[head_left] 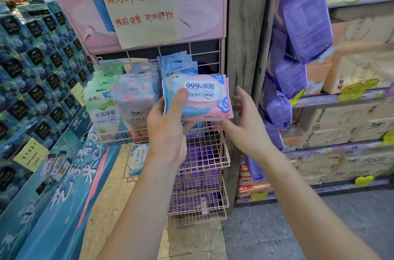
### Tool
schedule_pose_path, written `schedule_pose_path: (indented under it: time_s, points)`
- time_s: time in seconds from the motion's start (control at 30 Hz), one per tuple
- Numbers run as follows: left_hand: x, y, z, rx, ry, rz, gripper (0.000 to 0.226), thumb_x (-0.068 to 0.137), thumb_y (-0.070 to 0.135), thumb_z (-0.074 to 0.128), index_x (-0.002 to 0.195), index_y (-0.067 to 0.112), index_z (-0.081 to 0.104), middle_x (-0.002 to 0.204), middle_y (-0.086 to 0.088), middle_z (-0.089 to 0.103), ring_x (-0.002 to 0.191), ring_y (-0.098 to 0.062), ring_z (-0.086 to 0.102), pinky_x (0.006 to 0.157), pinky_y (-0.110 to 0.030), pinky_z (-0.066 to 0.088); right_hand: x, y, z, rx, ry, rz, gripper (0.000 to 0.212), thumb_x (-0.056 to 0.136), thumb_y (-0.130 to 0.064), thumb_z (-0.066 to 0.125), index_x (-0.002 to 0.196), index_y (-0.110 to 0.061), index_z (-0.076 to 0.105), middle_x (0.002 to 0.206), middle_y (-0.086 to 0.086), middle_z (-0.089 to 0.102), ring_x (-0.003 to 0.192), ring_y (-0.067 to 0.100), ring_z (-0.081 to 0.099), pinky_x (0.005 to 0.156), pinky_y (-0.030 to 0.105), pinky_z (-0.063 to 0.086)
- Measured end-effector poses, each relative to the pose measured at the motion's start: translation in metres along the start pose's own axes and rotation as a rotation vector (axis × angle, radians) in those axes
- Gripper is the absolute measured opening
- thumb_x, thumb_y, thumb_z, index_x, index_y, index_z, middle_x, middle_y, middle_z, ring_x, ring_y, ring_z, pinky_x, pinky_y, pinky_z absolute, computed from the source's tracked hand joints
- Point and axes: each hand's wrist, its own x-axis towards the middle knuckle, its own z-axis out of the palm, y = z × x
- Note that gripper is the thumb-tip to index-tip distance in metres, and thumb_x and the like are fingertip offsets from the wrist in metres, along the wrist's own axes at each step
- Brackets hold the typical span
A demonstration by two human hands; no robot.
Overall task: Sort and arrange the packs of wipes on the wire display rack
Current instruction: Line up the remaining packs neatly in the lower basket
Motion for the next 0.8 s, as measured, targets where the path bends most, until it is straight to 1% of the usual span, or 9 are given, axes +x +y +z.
schedule_pose_path:
  time_s: [0.07,0.1,0.2,0.3,0.43,0.53,0.63,0.73,0.8]
  points:
    - [-0.004,0.0,0.0,-0.014,-0.013,0.019,0.013,0.1,0.01,0.064,0.111,0.01,0.07,0.097,-0.003,0.08,0.089,-0.016,0.078,0.076,-0.037,0.066,0.011,0.002,0.007,-0.087,0.118,0.077,0.064,0.075,-0.021,0.076,0.134,-0.006,0.054,0.117,-0.002,0.058,0.101,0.012,0.06,0.082,0.014,0.052]
    - [-0.007,-0.001,0.0,-0.019,-0.015,0.031,0.013,0.1,0.008,0.064,0.111,0.01,0.07,0.098,-0.003,0.08,0.09,-0.017,0.078,0.078,-0.038,0.065,0.017,0.003,0.01,-0.142,0.117,0.1,0.058,0.069,-0.03,0.074,0.121,-0.009,0.062,0.109,-0.002,0.063,0.096,0.015,0.063,0.078,0.025,0.056]
    - [-0.013,-0.001,-0.001,-0.047,0.001,0.072,0.016,0.1,0.005,0.062,0.113,0.01,0.069,0.105,-0.007,0.078,0.098,-0.02,0.076,0.086,-0.044,0.063,0.026,0.004,0.019,-0.274,0.064,0.137,0.068,0.053,-0.057,0.066,0.107,-0.014,0.066,0.101,0.004,0.068,0.095,0.024,0.067,0.077,0.038,0.057]
    - [-0.014,0.003,-0.005,-0.066,0.034,0.097,0.018,0.1,0.007,0.063,0.117,0.01,0.066,0.115,-0.011,0.075,0.103,-0.022,0.075,0.087,-0.044,0.063,0.024,-0.001,0.024,-0.307,0.105,0.14,0.07,0.057,-0.05,0.077,0.112,-0.011,0.058,0.112,0.01,0.057,0.103,0.03,0.056,0.087,0.045,0.05]
    - [-0.007,0.007,-0.014,0.014,0.057,0.102,0.018,0.093,0.013,0.073,0.109,0.016,0.066,0.113,-0.008,0.073,0.103,-0.023,0.074,0.088,-0.05,0.059,0.032,-0.001,0.029,-0.368,0.258,0.087,0.036,0.075,-0.031,0.076,0.1,-0.008,0.063,0.107,0.013,0.057,0.095,0.036,0.057,0.08,0.043,0.048]
    - [-0.006,0.01,-0.019,0.051,0.056,0.104,0.023,0.085,0.021,0.076,0.106,0.018,0.069,0.115,-0.008,0.073,0.111,-0.031,0.073,0.092,-0.058,0.056,0.038,-0.005,0.03,-0.149,0.402,0.116,0.026,0.076,-0.039,0.072,0.08,-0.015,0.063,0.096,0.008,0.063,0.08,0.019,0.056,0.07,0.027,0.041]
    - [-0.006,0.012,-0.022,0.005,0.041,0.096,0.015,0.096,0.013,0.07,0.111,0.015,0.068,0.111,-0.008,0.074,0.102,-0.025,0.074,0.084,-0.049,0.061,0.038,-0.015,0.023,0.336,0.442,0.231,0.033,0.066,-0.044,0.075,0.081,-0.014,0.07,0.086,0.005,0.074,0.074,0.015,0.065,0.071,0.041,0.056]
    - [-0.003,0.012,-0.022,0.006,0.033,0.099,0.02,0.09,0.018,0.073,0.11,0.015,0.068,0.11,-0.009,0.072,0.103,-0.027,0.071,0.08,-0.048,0.062,0.036,-0.02,0.009,0.749,0.448,0.204,0.011,0.077,-0.026,0.074,0.081,-0.015,0.072,0.08,0.004,0.074,0.073,0.02,0.068,0.072,0.044,0.059]
    - [-0.003,0.012,-0.02,0.017,0.039,0.097,0.027,0.084,0.023,0.074,0.109,0.015,0.069,0.108,-0.007,0.073,0.104,-0.028,0.071,0.086,-0.054,0.059,0.033,-0.026,-0.005,0.937,0.402,0.215,0.011,0.091,-0.015,0.062,0.096,-0.01,0.071,0.091,0.01,0.076,0.081,0.025,0.073,0.076,0.041,0.059]
